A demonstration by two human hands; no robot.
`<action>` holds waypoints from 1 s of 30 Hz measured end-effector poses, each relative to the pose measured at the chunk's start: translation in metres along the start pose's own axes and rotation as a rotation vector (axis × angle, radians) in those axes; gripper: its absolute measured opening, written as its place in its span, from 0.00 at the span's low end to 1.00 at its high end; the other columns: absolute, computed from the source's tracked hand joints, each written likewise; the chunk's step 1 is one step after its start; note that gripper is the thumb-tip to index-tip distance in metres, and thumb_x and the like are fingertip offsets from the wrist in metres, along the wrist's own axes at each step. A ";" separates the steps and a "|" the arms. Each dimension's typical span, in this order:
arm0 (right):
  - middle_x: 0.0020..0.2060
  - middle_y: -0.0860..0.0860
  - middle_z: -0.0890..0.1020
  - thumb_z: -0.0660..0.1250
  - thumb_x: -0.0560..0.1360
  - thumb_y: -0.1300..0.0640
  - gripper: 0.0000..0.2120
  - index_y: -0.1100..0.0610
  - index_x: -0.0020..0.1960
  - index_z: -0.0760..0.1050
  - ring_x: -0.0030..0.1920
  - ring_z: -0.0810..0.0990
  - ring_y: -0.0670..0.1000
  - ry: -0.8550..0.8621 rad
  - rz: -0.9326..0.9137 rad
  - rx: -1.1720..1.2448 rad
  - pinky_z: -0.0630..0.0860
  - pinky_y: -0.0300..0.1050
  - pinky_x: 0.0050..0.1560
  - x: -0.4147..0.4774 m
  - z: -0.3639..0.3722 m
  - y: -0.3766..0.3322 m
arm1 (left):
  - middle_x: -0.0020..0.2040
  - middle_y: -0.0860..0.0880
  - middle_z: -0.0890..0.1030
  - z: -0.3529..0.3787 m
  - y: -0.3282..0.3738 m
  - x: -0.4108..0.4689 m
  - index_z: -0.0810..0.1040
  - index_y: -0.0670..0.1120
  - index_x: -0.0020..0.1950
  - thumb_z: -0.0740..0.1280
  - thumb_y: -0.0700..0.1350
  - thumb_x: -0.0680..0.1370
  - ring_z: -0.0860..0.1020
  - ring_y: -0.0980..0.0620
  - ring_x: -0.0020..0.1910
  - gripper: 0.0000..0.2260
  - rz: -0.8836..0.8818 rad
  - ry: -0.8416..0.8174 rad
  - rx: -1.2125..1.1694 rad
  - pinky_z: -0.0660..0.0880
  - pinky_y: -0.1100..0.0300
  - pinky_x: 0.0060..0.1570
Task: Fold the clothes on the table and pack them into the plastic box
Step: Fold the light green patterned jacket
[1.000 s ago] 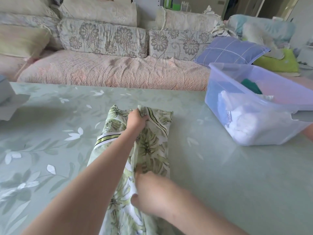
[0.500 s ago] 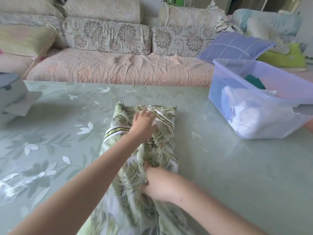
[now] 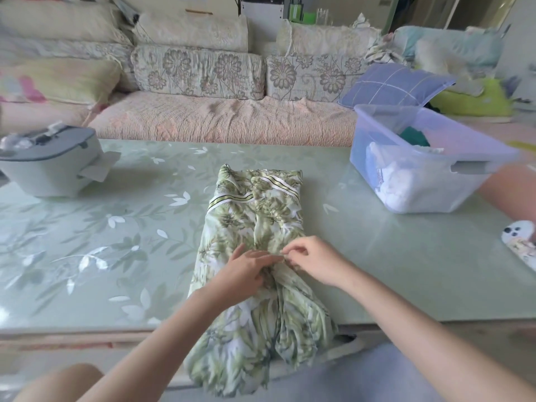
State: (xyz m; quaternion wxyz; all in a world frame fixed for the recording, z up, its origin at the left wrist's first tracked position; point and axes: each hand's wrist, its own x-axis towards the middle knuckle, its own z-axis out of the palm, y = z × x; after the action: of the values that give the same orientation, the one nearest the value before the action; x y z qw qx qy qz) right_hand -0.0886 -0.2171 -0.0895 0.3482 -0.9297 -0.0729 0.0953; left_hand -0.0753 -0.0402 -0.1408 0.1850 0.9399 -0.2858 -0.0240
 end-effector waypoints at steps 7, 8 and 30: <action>0.54 0.48 0.77 0.67 0.72 0.40 0.23 0.52 0.61 0.73 0.58 0.74 0.47 -0.111 0.188 -0.105 0.71 0.42 0.58 -0.054 0.014 0.052 | 0.69 0.52 0.70 0.019 0.018 -0.022 0.63 0.54 0.74 0.62 0.40 0.77 0.61 0.52 0.72 0.26 -0.017 0.024 0.052 0.43 0.44 0.74; 0.56 0.49 0.75 0.68 0.71 0.39 0.25 0.51 0.63 0.72 0.61 0.71 0.48 -0.136 0.202 -0.106 0.70 0.45 0.61 -0.058 0.018 0.056 | 0.67 0.52 0.70 0.022 0.019 -0.024 0.63 0.53 0.74 0.63 0.40 0.77 0.62 0.51 0.72 0.25 -0.022 0.037 0.066 0.45 0.44 0.74; 0.59 0.56 0.77 0.60 0.80 0.48 0.21 0.55 0.69 0.69 0.58 0.77 0.58 -0.408 -0.375 -0.631 0.73 0.52 0.56 -0.134 0.108 -0.019 | 0.73 0.51 0.66 0.006 0.013 -0.069 0.82 0.52 0.43 0.57 0.26 0.70 0.60 0.50 0.73 0.24 -0.203 0.213 -0.117 0.61 0.48 0.70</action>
State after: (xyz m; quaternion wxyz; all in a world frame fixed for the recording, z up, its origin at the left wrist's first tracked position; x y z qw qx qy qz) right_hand -0.2443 -0.1618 -0.1397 0.0359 -0.9236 -0.3337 0.1854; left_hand -0.1410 -0.0141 -0.1461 0.2655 0.9488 -0.1664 0.0407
